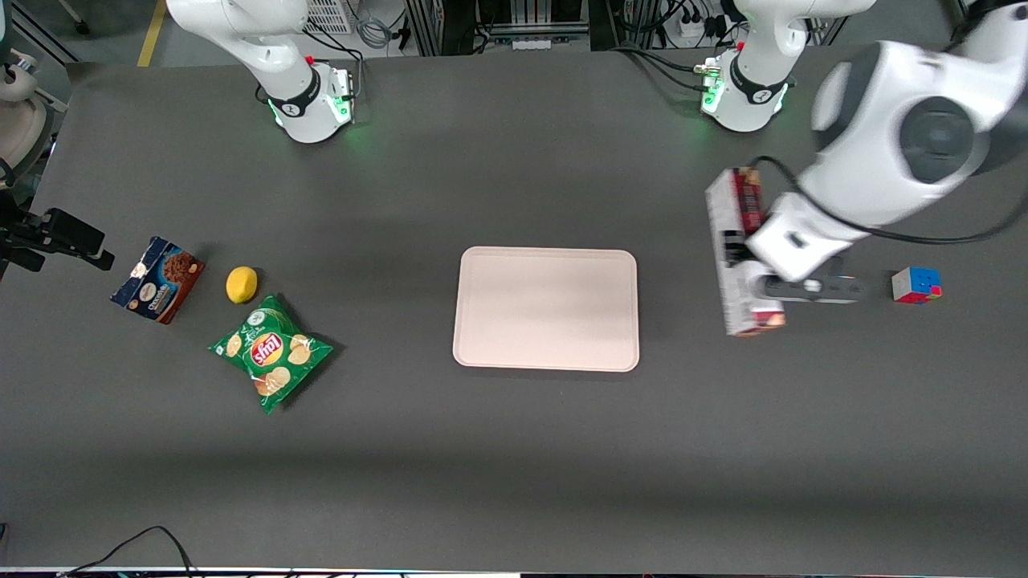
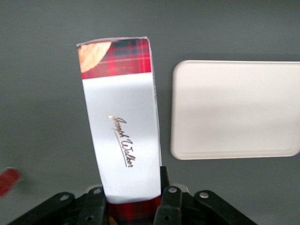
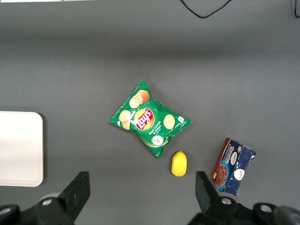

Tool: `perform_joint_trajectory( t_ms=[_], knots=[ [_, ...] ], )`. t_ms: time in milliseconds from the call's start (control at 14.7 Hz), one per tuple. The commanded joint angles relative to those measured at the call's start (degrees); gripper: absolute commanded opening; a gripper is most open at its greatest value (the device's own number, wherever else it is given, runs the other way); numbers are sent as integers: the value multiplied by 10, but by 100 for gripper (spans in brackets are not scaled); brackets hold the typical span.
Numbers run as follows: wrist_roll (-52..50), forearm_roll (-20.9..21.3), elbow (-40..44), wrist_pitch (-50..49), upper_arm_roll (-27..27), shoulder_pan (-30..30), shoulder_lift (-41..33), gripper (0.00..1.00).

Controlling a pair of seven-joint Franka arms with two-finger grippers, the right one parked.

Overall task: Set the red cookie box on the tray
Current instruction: 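Lift the cookie box with the left gripper and carry it toward the white tray, then lower the held cookie box onto the tray's edge with the left gripper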

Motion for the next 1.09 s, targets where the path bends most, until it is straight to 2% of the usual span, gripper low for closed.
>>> perform_joint_trajectory(
  t_ms=[0, 273, 545, 1023],
  knots=[
    [-48, 17, 14, 47, -71, -2, 47, 0],
    [-110, 94, 14, 115, -132, -10, 118, 0],
    [-204, 168, 13, 176, -147, -18, 183, 0],
    [-207, 192, 9, 239, -147, -32, 266, 0]
  ],
)
